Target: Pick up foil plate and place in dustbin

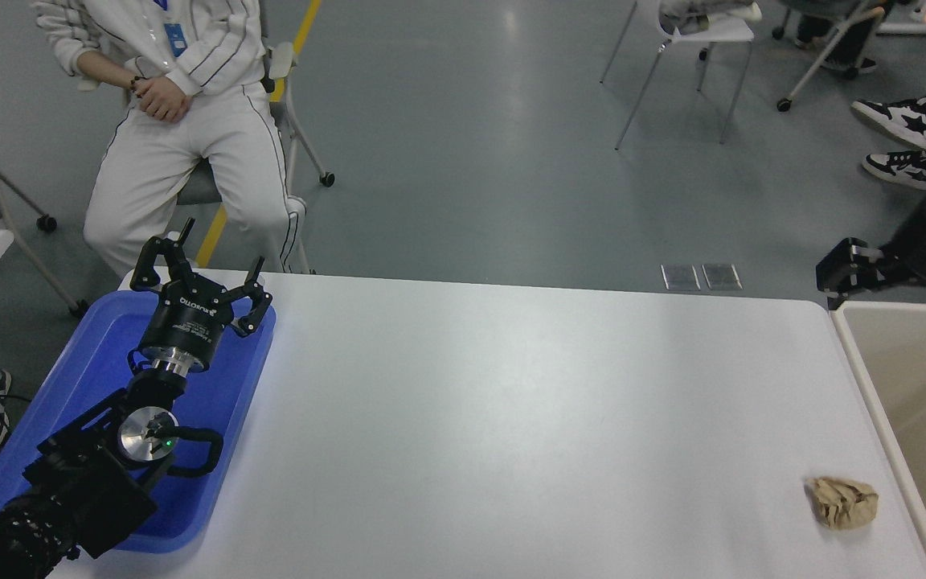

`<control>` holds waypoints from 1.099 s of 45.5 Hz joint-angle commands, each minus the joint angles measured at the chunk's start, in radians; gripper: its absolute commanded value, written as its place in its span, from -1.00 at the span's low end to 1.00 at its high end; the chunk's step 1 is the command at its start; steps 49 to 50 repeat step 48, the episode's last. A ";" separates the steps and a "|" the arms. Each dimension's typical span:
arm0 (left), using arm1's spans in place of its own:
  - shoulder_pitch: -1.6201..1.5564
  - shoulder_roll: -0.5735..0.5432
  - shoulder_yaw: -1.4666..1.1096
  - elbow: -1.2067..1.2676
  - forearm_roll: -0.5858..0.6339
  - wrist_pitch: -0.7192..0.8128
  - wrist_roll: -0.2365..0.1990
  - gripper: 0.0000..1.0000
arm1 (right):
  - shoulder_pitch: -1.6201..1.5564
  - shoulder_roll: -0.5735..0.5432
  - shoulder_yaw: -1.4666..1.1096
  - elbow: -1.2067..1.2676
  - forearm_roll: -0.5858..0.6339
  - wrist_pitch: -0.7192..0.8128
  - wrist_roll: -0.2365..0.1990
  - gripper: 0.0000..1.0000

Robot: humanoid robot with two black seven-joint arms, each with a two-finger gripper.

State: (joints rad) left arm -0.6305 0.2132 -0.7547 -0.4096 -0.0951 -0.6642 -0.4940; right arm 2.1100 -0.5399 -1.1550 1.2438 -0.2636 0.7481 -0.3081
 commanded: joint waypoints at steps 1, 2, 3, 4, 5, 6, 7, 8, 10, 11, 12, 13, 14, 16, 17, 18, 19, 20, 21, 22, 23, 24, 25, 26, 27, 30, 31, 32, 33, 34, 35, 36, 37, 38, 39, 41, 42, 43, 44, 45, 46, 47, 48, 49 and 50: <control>0.000 0.000 0.000 0.000 -0.002 0.000 0.000 1.00 | 0.168 0.069 -0.011 0.117 0.001 0.037 0.000 1.00; 0.000 0.000 0.000 0.000 0.000 0.000 0.000 1.00 | 0.173 0.072 -0.009 0.121 0.001 0.037 0.000 1.00; 0.000 0.000 0.000 0.000 -0.002 0.000 0.000 1.00 | 0.176 0.078 -0.009 0.124 0.003 0.037 0.000 1.00; 0.000 0.000 0.000 0.000 0.000 0.000 0.000 1.00 | 0.180 0.083 -0.008 0.126 0.003 0.037 0.000 1.00; 0.000 0.000 0.000 0.000 0.000 0.000 0.000 1.00 | 0.183 0.087 -0.006 0.129 0.003 0.037 0.000 1.00; 0.000 0.000 0.000 0.000 0.000 0.000 0.000 1.00 | 0.186 0.090 -0.006 0.134 0.003 0.037 0.000 1.00; 0.000 0.000 0.000 0.000 0.000 0.000 0.000 1.00 | 0.188 0.092 -0.006 0.138 0.003 0.037 0.000 1.00; 0.000 0.000 0.000 0.000 0.000 0.000 0.000 1.00 | 0.189 0.092 -0.008 0.141 0.003 0.037 0.000 1.00; 0.000 0.000 0.000 0.000 -0.002 0.000 0.000 1.00 | 0.189 0.092 -0.009 0.144 0.003 0.037 0.001 1.00; 0.000 0.000 0.000 0.000 0.000 0.000 0.000 1.00 | 0.191 0.094 -0.011 0.144 0.003 0.037 0.000 1.00; 0.000 0.000 0.000 0.000 0.000 0.000 0.000 1.00 | 0.191 0.094 -0.012 0.144 0.004 0.037 0.000 1.00; 0.000 0.000 0.000 0.000 0.000 0.000 0.000 1.00 | 0.193 0.094 -0.015 0.144 0.004 0.037 0.001 1.00; 0.000 0.000 0.000 0.000 -0.002 0.000 0.000 1.00 | 0.194 0.094 -0.018 0.144 0.003 0.037 0.000 1.00; 0.000 0.000 0.000 0.000 0.000 0.000 0.000 1.00 | 0.200 0.094 -0.025 0.144 0.003 0.037 0.001 1.00; 0.000 0.000 0.000 0.000 0.000 0.000 0.000 1.00 | 0.203 0.094 -0.028 0.144 0.003 0.037 0.001 1.00; 0.000 0.000 0.000 0.000 -0.002 0.000 0.000 1.00 | 0.205 0.094 -0.031 0.143 0.003 0.037 0.001 1.00; 0.000 0.000 0.000 0.000 0.000 0.000 0.000 1.00 | 0.206 0.094 -0.031 0.143 0.003 0.037 0.001 1.00; 0.000 0.000 0.000 0.000 0.000 0.000 0.000 1.00 | 0.206 0.094 -0.031 0.143 0.003 0.037 0.000 1.00; 0.000 0.000 0.000 0.000 0.000 0.000 0.000 1.00 | 0.208 0.094 -0.031 0.143 0.003 0.037 0.000 1.00; 0.000 0.000 0.000 0.000 0.000 0.000 0.000 1.00 | 0.208 0.094 -0.031 0.143 0.003 0.037 0.001 1.00; 0.000 0.000 0.000 0.000 0.000 0.000 0.000 1.00 | 0.208 0.094 -0.031 0.143 0.003 0.037 0.000 1.00; 0.000 0.000 0.000 0.000 0.000 0.000 0.000 1.00 | 0.208 0.094 -0.032 0.143 0.003 0.037 0.000 1.00; 0.000 0.000 0.000 0.000 0.000 0.000 0.000 1.00 | 0.209 0.094 -0.032 0.143 0.003 0.037 0.000 1.00; 0.000 0.000 0.000 0.000 -0.002 0.000 0.000 1.00 | 0.209 0.095 -0.034 0.143 0.003 0.037 0.000 1.00; 0.000 0.000 0.000 0.000 -0.002 0.000 0.000 1.00 | 0.209 0.097 -0.037 0.143 0.003 0.037 0.000 1.00; 0.000 0.000 0.000 0.000 -0.002 0.000 0.000 1.00 | 0.217 0.103 -0.055 0.143 0.004 0.037 0.001 1.00; 0.000 0.000 0.000 0.000 0.000 0.000 0.000 1.00 | 0.219 0.104 -0.060 0.143 0.004 0.037 0.001 1.00; 0.000 0.000 0.000 0.000 0.000 0.000 0.000 1.00 | 0.220 0.104 -0.063 0.143 0.004 0.037 0.001 1.00; 0.000 0.000 0.000 0.000 -0.002 0.000 0.000 1.00 | 0.222 0.106 -0.066 0.143 0.004 0.037 0.001 1.00; 0.000 0.000 0.000 0.000 0.000 0.000 0.000 1.00 | 0.223 0.106 -0.069 0.143 0.004 0.037 0.001 1.00; 0.000 0.000 0.000 0.000 0.000 0.000 0.000 1.00 | 0.226 0.106 -0.072 0.143 0.004 0.037 0.001 1.00; 0.000 0.000 0.000 0.000 0.000 0.000 0.000 1.00 | 0.229 0.106 -0.077 0.143 0.004 0.037 0.001 1.00; 0.000 0.000 0.000 0.000 0.000 0.000 0.000 1.00 | 0.232 0.106 -0.081 0.143 0.004 0.037 0.001 1.00; 0.000 0.000 0.000 0.000 0.000 0.000 0.000 1.00 | 0.239 0.106 -0.087 0.143 0.004 0.037 0.001 1.00; 0.000 0.000 0.000 0.000 0.000 0.000 0.000 1.00 | 0.243 0.106 -0.095 0.143 0.004 0.037 0.003 1.00; 0.000 0.000 0.000 0.000 0.000 0.000 0.000 1.00 | 0.252 0.106 -0.109 0.143 0.006 0.037 0.003 1.00; 0.000 0.000 0.000 0.000 0.000 0.000 0.000 1.00 | 0.257 0.106 -0.117 0.143 0.007 0.037 0.003 1.00; 0.000 0.000 0.000 0.000 0.000 0.000 0.000 1.00 | 0.260 0.107 -0.121 0.143 0.012 0.037 0.003 1.00; 0.000 0.000 0.000 0.000 0.000 0.000 0.000 1.00 | 0.262 0.109 -0.127 0.143 0.021 0.037 0.003 1.00; 0.000 0.000 0.000 0.000 0.000 0.000 0.000 1.00 | 0.263 0.109 -0.132 0.143 0.030 0.037 0.003 1.00; 0.000 0.000 0.000 0.000 0.000 0.000 0.000 1.00 | 0.265 0.112 -0.143 0.143 0.040 0.037 0.001 1.00; 0.000 0.000 0.000 0.000 0.000 0.000 0.000 1.00 | 0.265 0.113 -0.147 0.143 0.044 0.037 0.003 1.00; 0.000 0.000 0.000 0.000 0.000 0.000 0.000 1.00 | 0.266 0.115 -0.152 0.143 0.044 0.037 0.003 1.00; 0.000 0.000 0.000 0.000 0.000 0.000 0.000 1.00 | 0.266 0.115 -0.152 0.143 0.044 0.037 0.003 1.00; 0.000 0.000 0.000 0.000 0.000 0.000 0.000 1.00 | 0.266 0.115 -0.152 0.143 0.044 0.037 0.003 1.00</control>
